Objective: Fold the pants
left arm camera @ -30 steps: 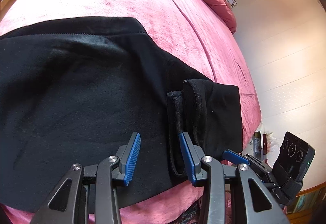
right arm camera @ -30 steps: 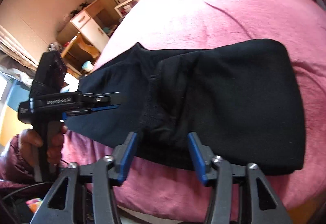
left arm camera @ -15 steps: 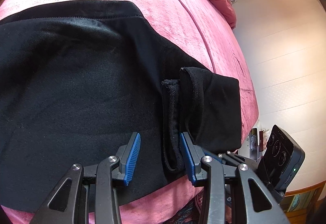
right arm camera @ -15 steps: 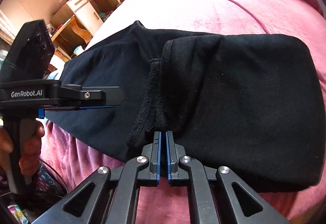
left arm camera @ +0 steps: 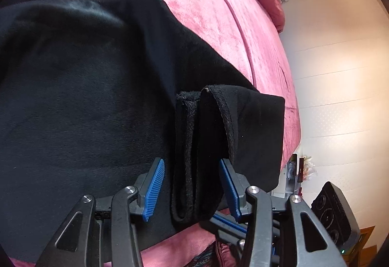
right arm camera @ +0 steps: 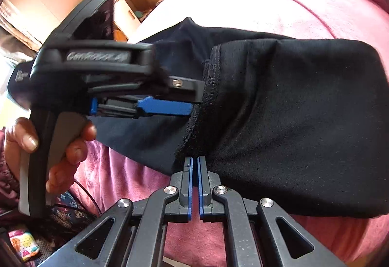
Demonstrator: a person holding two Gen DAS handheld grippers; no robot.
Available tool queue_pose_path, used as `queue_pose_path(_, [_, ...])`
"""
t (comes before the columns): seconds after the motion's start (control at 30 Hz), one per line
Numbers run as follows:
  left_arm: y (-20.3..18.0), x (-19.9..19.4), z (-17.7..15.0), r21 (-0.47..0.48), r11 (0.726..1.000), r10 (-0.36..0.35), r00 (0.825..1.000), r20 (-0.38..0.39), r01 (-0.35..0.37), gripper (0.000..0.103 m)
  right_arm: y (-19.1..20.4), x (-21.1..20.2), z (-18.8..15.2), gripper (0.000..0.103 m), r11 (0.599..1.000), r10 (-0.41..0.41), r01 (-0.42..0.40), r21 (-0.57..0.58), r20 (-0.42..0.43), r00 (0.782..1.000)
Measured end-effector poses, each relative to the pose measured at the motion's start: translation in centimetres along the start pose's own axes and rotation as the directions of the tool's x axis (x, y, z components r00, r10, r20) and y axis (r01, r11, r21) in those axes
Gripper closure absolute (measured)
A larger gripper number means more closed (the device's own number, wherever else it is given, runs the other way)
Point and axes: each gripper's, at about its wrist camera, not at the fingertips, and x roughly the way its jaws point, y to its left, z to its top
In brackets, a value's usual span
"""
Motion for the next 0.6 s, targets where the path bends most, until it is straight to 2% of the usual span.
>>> queue_pose_path(0.23, [-1.4,1.7,0.3,-0.006,1.000,-0.005,0.999,-0.034,0.005,0.055,-0.6,0.2,-0.2,0.098,0.999,0.012,-0.012,0.035,0.003,1.000])
queue_pose_path(0.3, [-1.0,1.6,-0.2,-0.038,0.999,-0.024,1.000,-0.012,0.023,0.055,-1.6,-0.4,-0.5,0.096,0.998,0.035,-0.035,0.059,0.011,0.999])
queue_pose_path(0.47, [0.6,0.9,-0.7,-0.128,0.983,-0.125,0.991,0.044,0.130,0.051,-2.4,-1.0,-0.7,0.095,0.993,0.058,-0.061,0.104,0.030,0.998])
queue_pose_path(0.53, [0.8,0.6,-1.0,-0.150,0.977,-0.141,0.988,0.066,0.149,0.050,-2.5,-1.2,-0.9,0.093,0.990,0.068,-0.071,0.122,0.028,0.997])
queue_pose_path(0.6, [0.9,0.4,-1.3,-0.152,0.975,-0.149,0.985,0.084,0.160,0.048,-2.8,-1.8,-0.9,0.083,0.989,0.073,-0.077,0.130,0.038,0.997])
